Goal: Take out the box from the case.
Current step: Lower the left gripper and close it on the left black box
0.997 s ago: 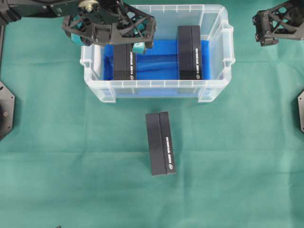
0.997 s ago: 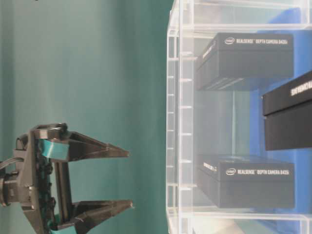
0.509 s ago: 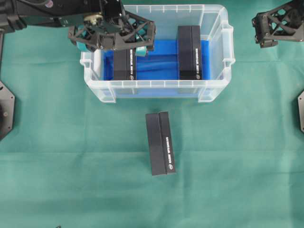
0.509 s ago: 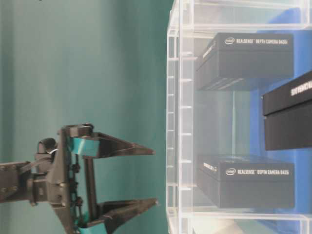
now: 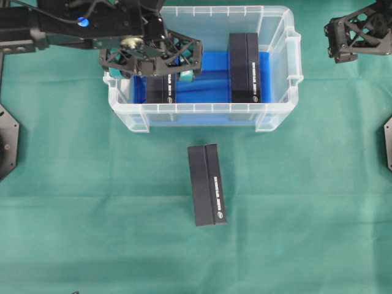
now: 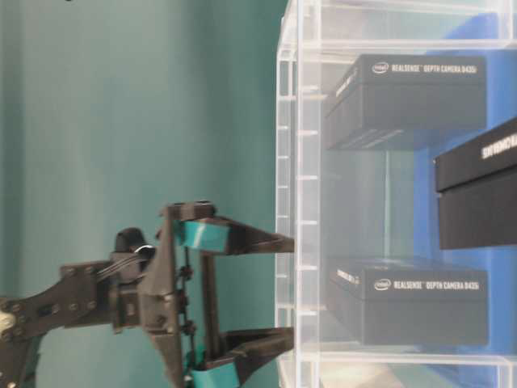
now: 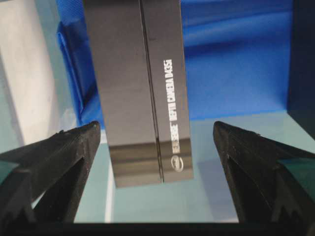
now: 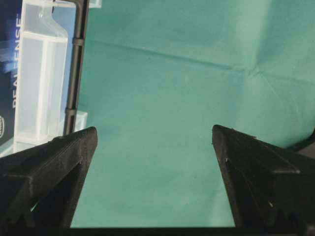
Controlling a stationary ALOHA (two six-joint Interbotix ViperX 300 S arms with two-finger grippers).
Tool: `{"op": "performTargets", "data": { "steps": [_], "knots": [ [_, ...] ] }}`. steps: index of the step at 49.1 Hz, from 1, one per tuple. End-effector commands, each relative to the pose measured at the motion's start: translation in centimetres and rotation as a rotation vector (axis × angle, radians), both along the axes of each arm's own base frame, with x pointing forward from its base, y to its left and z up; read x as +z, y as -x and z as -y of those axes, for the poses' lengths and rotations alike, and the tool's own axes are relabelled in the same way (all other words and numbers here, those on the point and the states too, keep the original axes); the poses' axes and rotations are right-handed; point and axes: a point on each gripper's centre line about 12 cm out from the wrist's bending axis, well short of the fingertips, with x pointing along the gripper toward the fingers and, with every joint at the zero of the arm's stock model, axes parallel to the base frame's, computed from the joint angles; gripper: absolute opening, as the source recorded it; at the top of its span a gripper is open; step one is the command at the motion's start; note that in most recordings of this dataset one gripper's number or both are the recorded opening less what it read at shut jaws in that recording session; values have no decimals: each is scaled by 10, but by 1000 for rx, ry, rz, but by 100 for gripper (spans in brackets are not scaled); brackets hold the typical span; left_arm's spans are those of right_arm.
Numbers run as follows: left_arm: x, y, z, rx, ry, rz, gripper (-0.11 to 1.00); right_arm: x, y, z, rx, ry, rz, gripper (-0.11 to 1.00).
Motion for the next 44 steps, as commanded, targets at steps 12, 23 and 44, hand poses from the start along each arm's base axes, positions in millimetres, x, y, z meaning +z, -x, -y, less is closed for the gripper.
{"op": "performTargets", "data": {
  "steps": [12,23,44],
  "knots": [
    [-9,5,-7,35,-17,9,98,3,-2,-3,13,5,14,93],
    [-24,5,-7,48,-17,38,98,4,-3,-2,16,10,28,93],
    [-41,13,-12,71,-13,23,98,4,-6,-1,20,17,47,93]
  ]
}}
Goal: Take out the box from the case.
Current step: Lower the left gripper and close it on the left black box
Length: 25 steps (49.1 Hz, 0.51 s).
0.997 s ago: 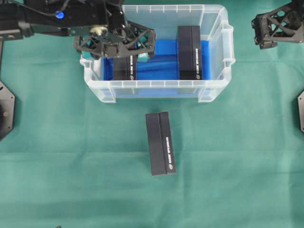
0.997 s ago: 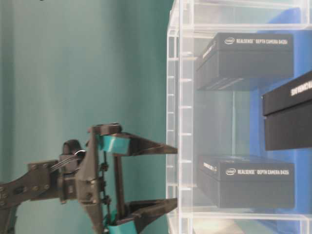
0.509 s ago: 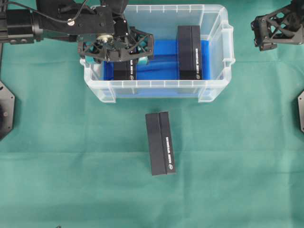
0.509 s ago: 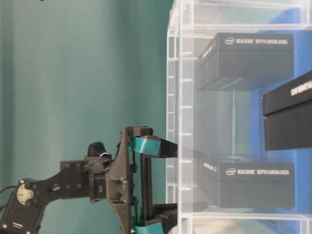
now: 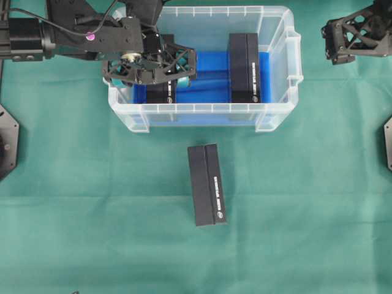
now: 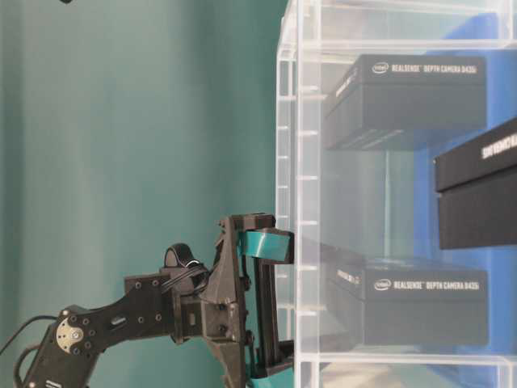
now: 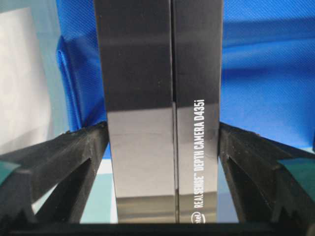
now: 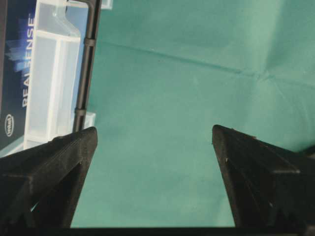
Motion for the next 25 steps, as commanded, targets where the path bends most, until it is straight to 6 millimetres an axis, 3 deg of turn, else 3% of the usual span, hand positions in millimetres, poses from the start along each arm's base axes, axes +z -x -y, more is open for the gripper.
{"op": "performTargets", "data": {
  "steps": [1,14,22,25],
  "knots": [
    [2,4,-6,10,-10,4,98,5,-2,0,3,8,23,93],
    [3,4,-7,5,-12,8,95,6,-3,1,5,14,39,93],
    [3,3,-7,-1,-14,21,60,6,-4,1,6,14,44,93],
    [4,2,-7,-3,-18,31,60,6,-4,1,6,13,42,93]
  ]
}}
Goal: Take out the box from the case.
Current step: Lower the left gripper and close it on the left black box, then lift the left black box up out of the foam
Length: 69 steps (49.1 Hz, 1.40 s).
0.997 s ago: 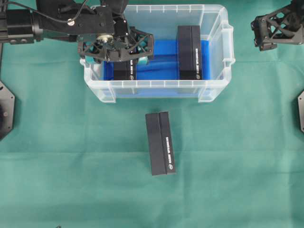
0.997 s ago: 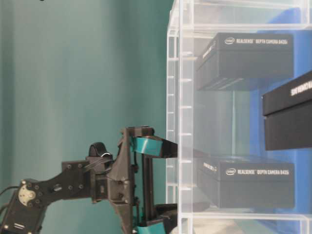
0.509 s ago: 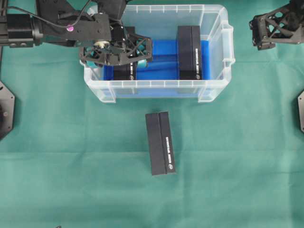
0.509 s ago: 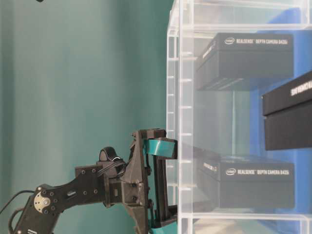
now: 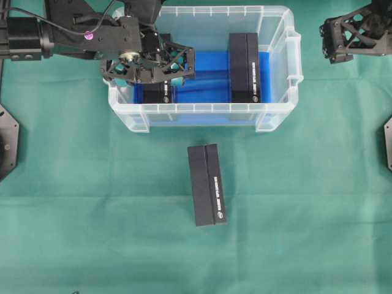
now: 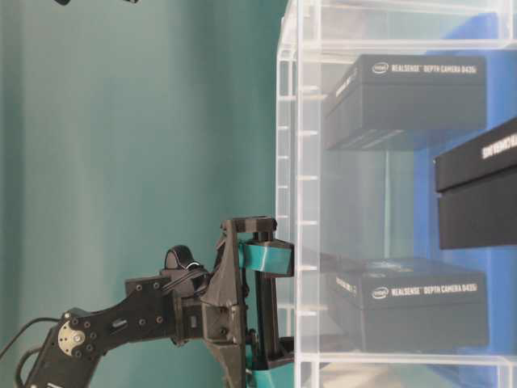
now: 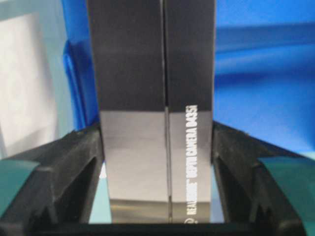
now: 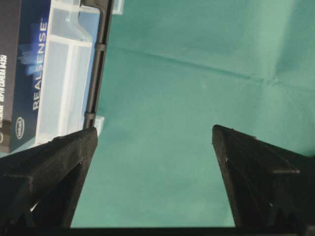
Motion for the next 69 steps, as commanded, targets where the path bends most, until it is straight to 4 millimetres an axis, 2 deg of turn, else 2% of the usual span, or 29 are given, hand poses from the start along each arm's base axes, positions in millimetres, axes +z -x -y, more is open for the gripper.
{"op": "performTargets", "data": {
  "steps": [1,24,42,57,69],
  "knots": [
    [4,2,-5,3,-12,22,60,5,-1,-1,2,4,18,93],
    [8,2,-4,1,-14,28,60,5,-1,-1,8,5,17,93],
    [28,8,3,-5,-17,21,60,6,-3,-1,10,11,28,93],
    [58,13,9,-8,-22,22,60,6,-5,0,14,16,44,93],
    [97,21,10,9,-31,50,60,6,-5,0,14,18,45,93]
  ]
}}
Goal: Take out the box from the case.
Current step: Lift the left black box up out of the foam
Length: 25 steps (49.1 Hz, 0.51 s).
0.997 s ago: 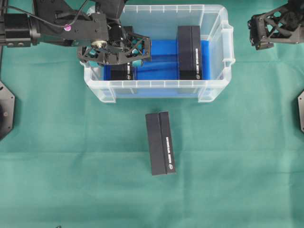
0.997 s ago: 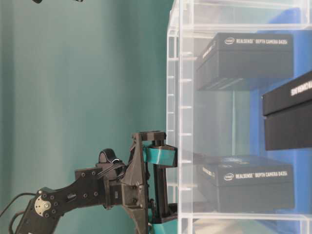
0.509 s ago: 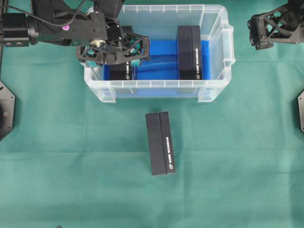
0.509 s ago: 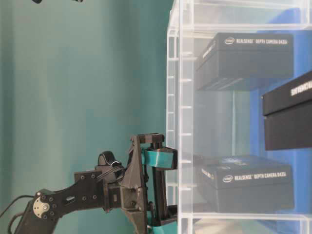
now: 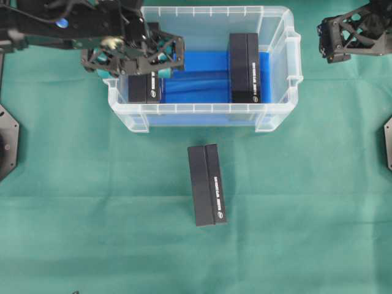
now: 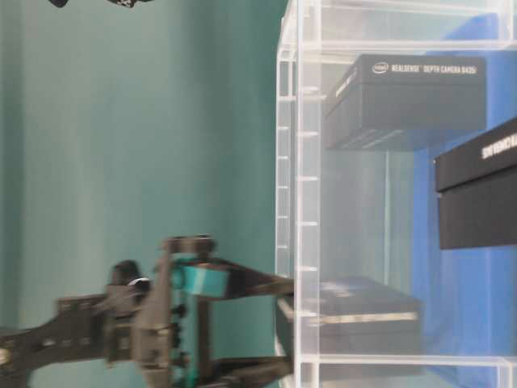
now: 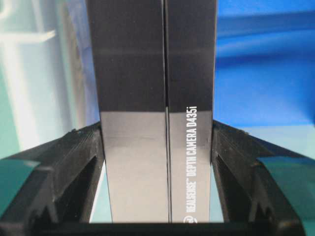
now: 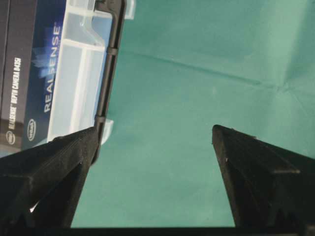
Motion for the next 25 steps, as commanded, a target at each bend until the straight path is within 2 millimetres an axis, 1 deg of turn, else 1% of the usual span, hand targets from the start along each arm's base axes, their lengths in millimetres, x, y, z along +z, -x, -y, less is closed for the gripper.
{"op": "performTargets", "data": {
  "steps": [1,8,19,25],
  "knots": [
    [39,4,2,-2,-22,79,60,5,-1,0,4,8,16,93],
    [61,8,3,5,-27,97,60,5,-1,0,4,9,18,93],
    [99,7,4,-17,-40,122,60,5,-1,0,4,11,17,93],
    [116,8,5,-23,-42,123,60,5,-1,0,4,11,17,93]
  ]
}}
